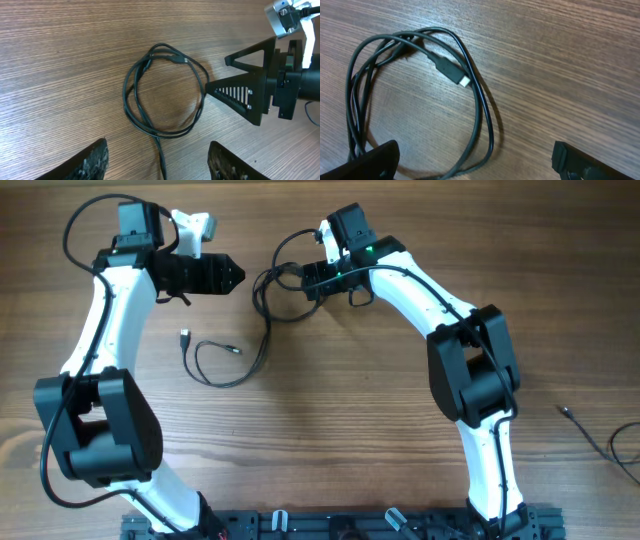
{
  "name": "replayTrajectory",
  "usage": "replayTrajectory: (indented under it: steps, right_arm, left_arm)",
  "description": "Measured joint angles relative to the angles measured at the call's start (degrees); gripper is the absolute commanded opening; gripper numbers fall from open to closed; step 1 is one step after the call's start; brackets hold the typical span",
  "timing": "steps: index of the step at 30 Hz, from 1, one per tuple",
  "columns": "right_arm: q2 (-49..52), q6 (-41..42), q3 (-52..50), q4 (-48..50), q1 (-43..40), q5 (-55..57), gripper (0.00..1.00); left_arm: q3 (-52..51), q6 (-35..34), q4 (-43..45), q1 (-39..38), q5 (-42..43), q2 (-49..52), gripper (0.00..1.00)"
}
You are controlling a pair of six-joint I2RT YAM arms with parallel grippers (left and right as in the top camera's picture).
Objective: Untangle cables
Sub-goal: 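Grasp the remaining black cable coil with the right gripper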
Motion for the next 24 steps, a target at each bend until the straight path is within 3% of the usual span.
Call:
replayTrajectory:
  steps: [14, 24]
  right_arm:
    - [2.91, 1.92, 0.48, 1.88, 0.0, -2.14, 1.0]
    - [3.04, -2.62, 1.97, -4.83, 0.87, 4.02, 1.0]
  left_arm:
    - [0.0, -1.55, 0.02, 1.51, -0.24, 0.02, 0.59]
    - [0.0, -2.86, 0.63, 1.51, -0.24, 0.02, 0.6]
